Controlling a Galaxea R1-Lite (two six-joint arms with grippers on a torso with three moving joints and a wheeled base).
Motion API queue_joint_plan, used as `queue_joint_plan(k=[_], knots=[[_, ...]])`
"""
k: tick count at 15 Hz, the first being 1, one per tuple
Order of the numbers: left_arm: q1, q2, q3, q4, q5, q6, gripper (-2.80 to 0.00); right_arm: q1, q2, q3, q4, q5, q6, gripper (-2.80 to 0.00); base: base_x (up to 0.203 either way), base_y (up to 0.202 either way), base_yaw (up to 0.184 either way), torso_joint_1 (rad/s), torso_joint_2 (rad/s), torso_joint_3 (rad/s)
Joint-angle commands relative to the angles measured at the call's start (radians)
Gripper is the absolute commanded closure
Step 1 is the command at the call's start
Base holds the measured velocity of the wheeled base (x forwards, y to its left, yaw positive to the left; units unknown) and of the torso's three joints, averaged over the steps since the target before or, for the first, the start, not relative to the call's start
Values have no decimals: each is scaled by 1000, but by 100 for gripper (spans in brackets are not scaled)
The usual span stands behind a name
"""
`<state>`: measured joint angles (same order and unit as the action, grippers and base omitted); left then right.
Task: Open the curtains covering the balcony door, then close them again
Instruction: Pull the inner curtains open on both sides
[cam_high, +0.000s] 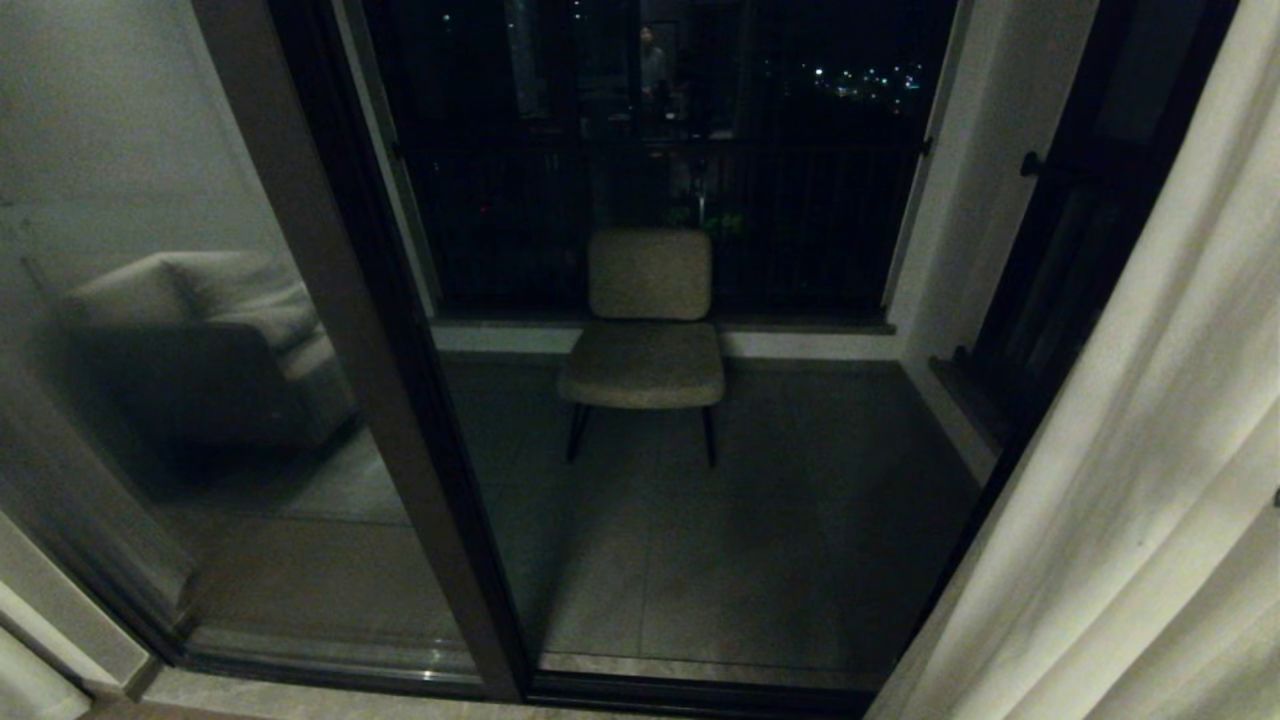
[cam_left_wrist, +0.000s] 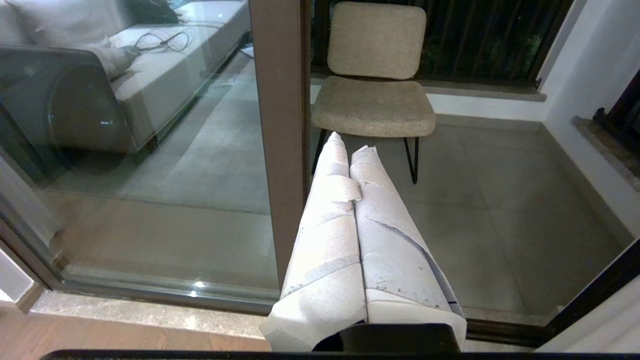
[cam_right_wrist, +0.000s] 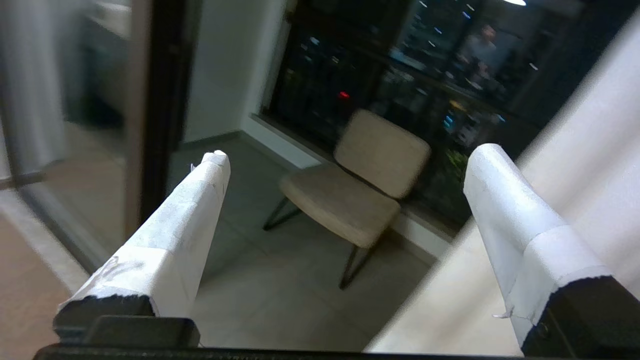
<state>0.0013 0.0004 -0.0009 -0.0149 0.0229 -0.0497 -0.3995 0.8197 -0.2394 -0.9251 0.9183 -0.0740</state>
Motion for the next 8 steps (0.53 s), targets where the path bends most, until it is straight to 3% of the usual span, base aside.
queue_joint_plan(k=[1,2,6,8], knots=[[0,0,1,0,0,-1,0,32,-18,2,-4,5,-1,-280,0,0,0,0,0,0],[0,0,1,0,0,-1,0,47,-12,-2,-6,5,-1,0,0,0,0,0,0,0],[0,0,-1,0,0,-1,0,75,50,-52,-9,7,-3,0,0,0,0,0,0,0],[0,0,-1,0,0,-1,0,76,146,-138,-11,9,-15,0,0,0,0,0,0,0]])
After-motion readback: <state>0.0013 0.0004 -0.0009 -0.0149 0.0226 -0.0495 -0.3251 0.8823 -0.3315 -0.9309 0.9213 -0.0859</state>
